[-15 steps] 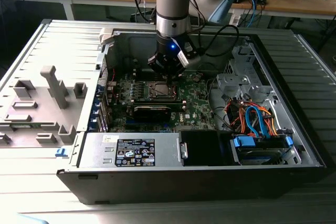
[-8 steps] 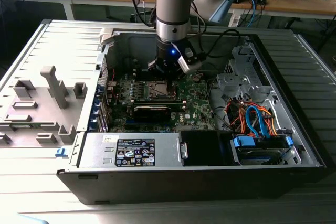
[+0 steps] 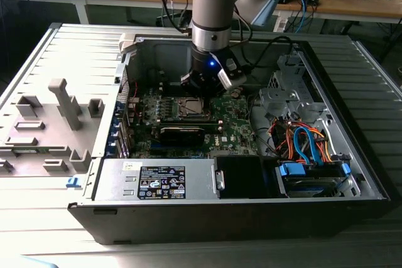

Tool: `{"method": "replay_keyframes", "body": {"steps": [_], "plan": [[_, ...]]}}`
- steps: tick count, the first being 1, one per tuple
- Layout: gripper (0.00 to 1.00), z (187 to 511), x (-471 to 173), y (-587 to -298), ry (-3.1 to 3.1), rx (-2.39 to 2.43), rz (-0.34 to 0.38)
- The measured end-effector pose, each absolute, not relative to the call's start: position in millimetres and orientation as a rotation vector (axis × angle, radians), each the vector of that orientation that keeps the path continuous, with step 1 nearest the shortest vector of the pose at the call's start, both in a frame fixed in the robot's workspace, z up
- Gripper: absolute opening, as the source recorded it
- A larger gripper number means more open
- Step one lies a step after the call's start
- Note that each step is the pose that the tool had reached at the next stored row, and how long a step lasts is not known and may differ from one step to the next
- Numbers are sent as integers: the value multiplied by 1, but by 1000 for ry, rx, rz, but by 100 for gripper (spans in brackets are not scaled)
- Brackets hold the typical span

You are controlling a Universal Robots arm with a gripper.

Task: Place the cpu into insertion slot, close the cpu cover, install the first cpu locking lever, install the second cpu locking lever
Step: 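Install the first cpu locking lever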

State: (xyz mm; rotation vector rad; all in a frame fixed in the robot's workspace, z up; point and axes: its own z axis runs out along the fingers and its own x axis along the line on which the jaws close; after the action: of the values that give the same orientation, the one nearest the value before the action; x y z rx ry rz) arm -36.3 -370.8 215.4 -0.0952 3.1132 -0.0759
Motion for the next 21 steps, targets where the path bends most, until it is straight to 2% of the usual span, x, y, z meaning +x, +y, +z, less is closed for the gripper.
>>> {"method": "replay_keyframes", "body": {"steps": [5, 21], "plan": [[11, 229, -36, -372, 3113, -96, -76], [11, 228, -36, -407, 3113, -95, -81]]}}
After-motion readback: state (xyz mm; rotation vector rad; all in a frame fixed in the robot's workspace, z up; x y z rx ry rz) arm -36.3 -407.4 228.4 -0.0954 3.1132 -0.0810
